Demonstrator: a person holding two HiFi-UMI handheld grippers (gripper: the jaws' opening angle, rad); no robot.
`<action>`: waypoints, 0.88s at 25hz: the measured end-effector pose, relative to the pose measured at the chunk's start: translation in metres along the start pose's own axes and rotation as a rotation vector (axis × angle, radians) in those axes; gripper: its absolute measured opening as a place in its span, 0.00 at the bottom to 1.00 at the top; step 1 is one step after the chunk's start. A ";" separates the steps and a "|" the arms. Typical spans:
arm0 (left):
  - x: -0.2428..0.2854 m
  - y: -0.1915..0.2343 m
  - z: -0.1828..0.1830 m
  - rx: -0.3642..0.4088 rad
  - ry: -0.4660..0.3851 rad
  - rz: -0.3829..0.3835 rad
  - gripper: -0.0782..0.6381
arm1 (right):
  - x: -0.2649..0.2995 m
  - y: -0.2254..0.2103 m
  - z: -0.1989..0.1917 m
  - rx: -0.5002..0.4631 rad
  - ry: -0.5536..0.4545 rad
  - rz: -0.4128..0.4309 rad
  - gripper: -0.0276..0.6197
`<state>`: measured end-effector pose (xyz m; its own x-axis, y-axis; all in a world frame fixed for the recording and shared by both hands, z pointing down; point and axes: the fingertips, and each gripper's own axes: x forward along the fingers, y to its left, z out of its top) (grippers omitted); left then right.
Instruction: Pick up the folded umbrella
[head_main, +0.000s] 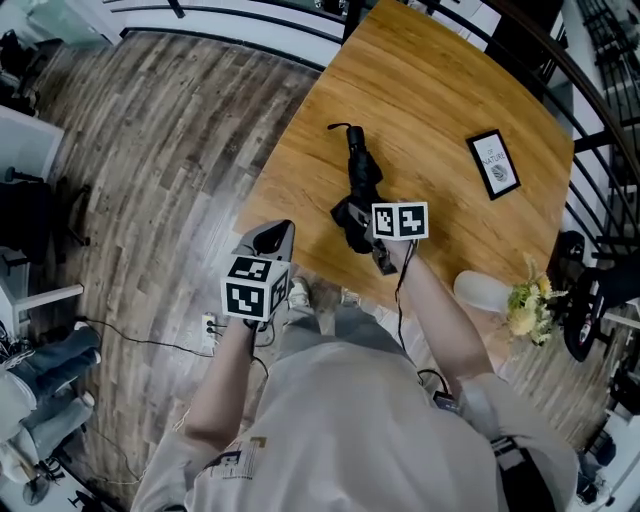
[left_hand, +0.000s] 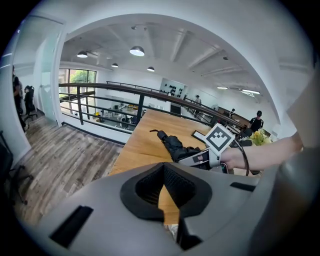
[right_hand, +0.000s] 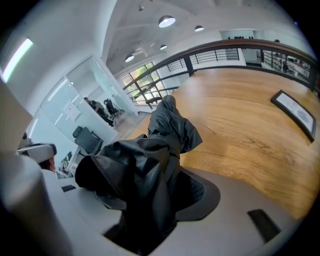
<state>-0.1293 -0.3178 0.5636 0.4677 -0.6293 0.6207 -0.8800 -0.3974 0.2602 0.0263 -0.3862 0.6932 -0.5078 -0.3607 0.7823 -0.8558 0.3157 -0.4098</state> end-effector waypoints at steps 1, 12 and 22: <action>-0.003 -0.001 0.005 0.004 -0.012 0.001 0.13 | -0.010 0.008 0.007 -0.005 -0.028 0.014 0.44; -0.063 -0.017 0.078 0.129 -0.187 0.045 0.13 | -0.159 0.094 0.092 -0.194 -0.400 0.092 0.44; -0.152 -0.026 0.167 0.252 -0.434 0.124 0.13 | -0.296 0.163 0.132 -0.353 -0.721 0.101 0.45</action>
<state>-0.1633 -0.3236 0.3387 0.3997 -0.8798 0.2571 -0.9087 -0.4172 -0.0149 0.0237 -0.3438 0.3325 -0.6230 -0.7548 0.2055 -0.7818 0.5920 -0.1956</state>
